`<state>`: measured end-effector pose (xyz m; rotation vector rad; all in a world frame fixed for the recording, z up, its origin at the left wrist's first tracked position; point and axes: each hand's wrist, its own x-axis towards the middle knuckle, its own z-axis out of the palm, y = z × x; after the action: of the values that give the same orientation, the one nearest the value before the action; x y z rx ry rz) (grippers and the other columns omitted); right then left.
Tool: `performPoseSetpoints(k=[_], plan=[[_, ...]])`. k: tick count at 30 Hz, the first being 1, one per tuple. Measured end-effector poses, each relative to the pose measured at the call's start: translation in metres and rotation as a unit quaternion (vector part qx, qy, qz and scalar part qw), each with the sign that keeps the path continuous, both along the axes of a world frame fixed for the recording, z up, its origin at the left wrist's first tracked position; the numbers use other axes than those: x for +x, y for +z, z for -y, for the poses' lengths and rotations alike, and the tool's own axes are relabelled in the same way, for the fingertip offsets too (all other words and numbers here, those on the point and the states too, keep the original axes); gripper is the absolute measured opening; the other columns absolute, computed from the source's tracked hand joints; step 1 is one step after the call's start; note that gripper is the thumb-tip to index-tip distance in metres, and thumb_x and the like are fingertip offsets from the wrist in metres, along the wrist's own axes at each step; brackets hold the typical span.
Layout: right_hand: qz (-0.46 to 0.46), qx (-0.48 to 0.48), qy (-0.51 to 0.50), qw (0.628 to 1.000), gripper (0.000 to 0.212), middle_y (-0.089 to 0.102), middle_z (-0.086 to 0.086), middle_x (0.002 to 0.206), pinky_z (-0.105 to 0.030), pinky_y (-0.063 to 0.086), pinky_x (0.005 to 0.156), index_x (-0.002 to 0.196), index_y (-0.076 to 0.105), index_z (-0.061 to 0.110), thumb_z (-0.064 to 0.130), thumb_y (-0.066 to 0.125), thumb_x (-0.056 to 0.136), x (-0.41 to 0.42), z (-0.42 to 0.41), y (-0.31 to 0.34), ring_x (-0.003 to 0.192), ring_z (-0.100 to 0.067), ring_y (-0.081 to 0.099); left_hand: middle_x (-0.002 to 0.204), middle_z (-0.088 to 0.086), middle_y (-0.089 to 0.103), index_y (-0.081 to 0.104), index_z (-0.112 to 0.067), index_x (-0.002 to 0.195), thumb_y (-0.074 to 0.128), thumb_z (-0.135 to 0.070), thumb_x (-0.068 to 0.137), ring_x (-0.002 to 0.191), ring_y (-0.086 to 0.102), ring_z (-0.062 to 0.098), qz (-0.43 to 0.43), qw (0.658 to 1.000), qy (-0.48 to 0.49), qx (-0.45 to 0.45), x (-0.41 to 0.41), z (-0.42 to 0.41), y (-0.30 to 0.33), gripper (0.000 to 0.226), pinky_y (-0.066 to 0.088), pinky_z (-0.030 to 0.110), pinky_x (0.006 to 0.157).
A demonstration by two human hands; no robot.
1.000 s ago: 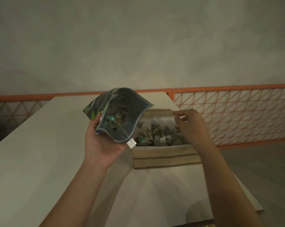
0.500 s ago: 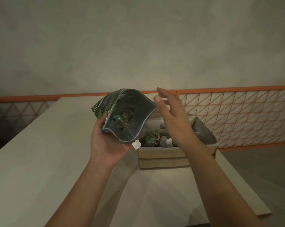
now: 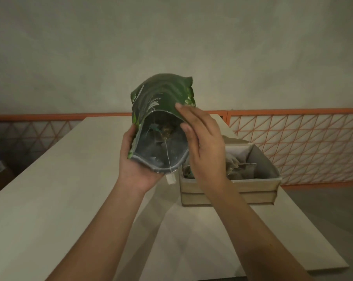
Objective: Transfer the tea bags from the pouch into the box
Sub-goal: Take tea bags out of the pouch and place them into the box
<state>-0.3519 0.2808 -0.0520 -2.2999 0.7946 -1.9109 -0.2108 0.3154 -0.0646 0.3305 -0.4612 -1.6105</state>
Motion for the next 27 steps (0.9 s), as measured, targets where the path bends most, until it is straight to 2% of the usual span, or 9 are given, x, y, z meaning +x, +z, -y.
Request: performPoseSetpoints(k=[2, 5, 10, 13, 17, 21, 22, 25, 27], plan=[[-0.008, 0.056, 0.001, 0.998, 0.043, 0.058, -0.002, 0.131, -0.035, 0.044, 0.105, 0.136, 0.055, 0.021, 0.038, 0.034, 0.102, 0.003, 0.003, -0.006, 0.124, -0.018, 0.051, 0.128, 0.015, 0.066, 0.067, -0.014, 0.129, 0.049, -0.06, 0.093, 0.105, 0.068, 0.033, 0.015, 1.0, -0.005, 0.014, 0.0, 0.005, -0.003, 0.061, 0.056, 0.043, 0.088], [-0.008, 0.128, -0.006, 0.992, 0.044, 0.056, 0.002, 0.132, -0.038, 0.046, 0.103, 0.137, 0.054, 0.027, 0.042, 0.033, 0.101, 0.002, 0.008, -0.013, 0.123, -0.014, 0.051, 0.135, 0.014, 0.064, 0.058, -0.02, 0.142, 0.049, -0.061, 0.092, 0.108, 0.068, 0.034, 0.042, 0.999, -0.002, 0.028, 0.003, 0.01, -0.006, 0.065, 0.055, 0.045, 0.091], [0.018, 0.059, -0.009, 0.998, 0.04, 0.056, -0.004, 0.13, -0.028, 0.046, 0.103, 0.136, 0.055, 0.022, 0.035, 0.036, 0.102, -0.005, 0.005, -0.01, 0.122, -0.015, 0.051, 0.136, 0.015, 0.063, 0.06, -0.019, 0.139, 0.05, -0.06, 0.093, 0.109, 0.067, 0.034, 0.036, 0.999, -0.004, 0.011, 0.002, 0.01, -0.005, 0.063, 0.055, 0.044, 0.093], [0.007, 0.112, -0.016, 0.994, 0.04, 0.054, -0.001, 0.13, -0.03, 0.049, 0.1, 0.136, 0.054, 0.028, 0.037, 0.036, 0.102, -0.002, 0.006, -0.013, 0.119, -0.01, 0.051, 0.136, 0.015, 0.064, 0.065, -0.018, 0.134, 0.05, -0.058, 0.093, 0.105, 0.07, 0.034, 0.036, 0.999, 0.004, 0.024, -0.001, 0.011, -0.007, 0.058, 0.057, 0.044, 0.091], [-0.014, 0.118, -0.044, 0.992, 0.04, 0.05, 0.0, 0.127, -0.019, 0.047, 0.093, 0.138, 0.052, 0.028, 0.039, 0.039, 0.101, -0.006, 0.008, -0.015, 0.113, -0.002, 0.048, 0.134, 0.013, 0.065, 0.066, -0.017, 0.133, 0.049, -0.054, 0.094, 0.108, 0.07, 0.033, 0.022, 0.999, 0.008, 0.04, 0.0, 0.015, -0.013, 0.056, 0.058, 0.044, 0.09], [0.009, 0.149, -0.048, 0.988, 0.052, 0.039, 0.002, 0.137, -0.001, 0.031, 0.096, 0.143, 0.04, 0.024, 0.037, 0.057, 0.095, -0.01, 0.0, -0.02, 0.119, 0.003, 0.039, 0.136, 0.013, 0.064, 0.066, -0.018, 0.133, 0.052, -0.053, 0.093, 0.114, 0.066, 0.033, 0.012, 0.999, 0.02, 0.039, 0.004, 0.017, -0.012, 0.055, 0.055, 0.044, 0.096], [0.03, 0.156, -0.051, 0.986, 0.057, 0.038, 0.001, 0.137, -0.004, 0.033, 0.099, 0.142, 0.039, 0.022, 0.035, 0.063, 0.092, -0.011, -0.005, -0.024, 0.121, -0.001, 0.04, 0.135, 0.013, 0.065, 0.068, -0.018, 0.131, 0.051, -0.053, 0.093, 0.112, 0.067, 0.033, 0.011, 0.999, 0.024, 0.034, 0.005, 0.017, -0.011, 0.054, 0.056, 0.044, 0.095], [0.06, 0.14, -0.104, 0.983, 0.053, 0.042, -0.003, 0.123, -0.034, 0.045, 0.097, 0.124, 0.047, 0.014, 0.041, 0.066, 0.083, -0.008, -0.02, -0.039, 0.114, -0.015, 0.044, 0.132, 0.012, 0.067, 0.072, -0.02, 0.123, 0.049, -0.053, 0.094, 0.113, 0.066, 0.033, 0.001, 0.999, 0.039, 0.022, 0.005, 0.016, -0.008, 0.05, 0.056, 0.044, 0.094], [0.0, 0.153, -0.16, 0.975, 0.043, 0.043, 0.003, 0.111, -0.038, 0.041, 0.09, 0.106, 0.056, 0.02, 0.054, 0.059, 0.08, -0.005, -0.03, -0.05, 0.106, -0.015, 0.041, 0.135, 0.011, 0.065, 0.07, -0.02, 0.128, 0.05, -0.052, 0.094, 0.121, 0.062, 0.032, -0.006, 0.999, 0.045, 0.018, 0.005, 0.016, -0.006, 0.051, 0.054, 0.043, 0.097]])
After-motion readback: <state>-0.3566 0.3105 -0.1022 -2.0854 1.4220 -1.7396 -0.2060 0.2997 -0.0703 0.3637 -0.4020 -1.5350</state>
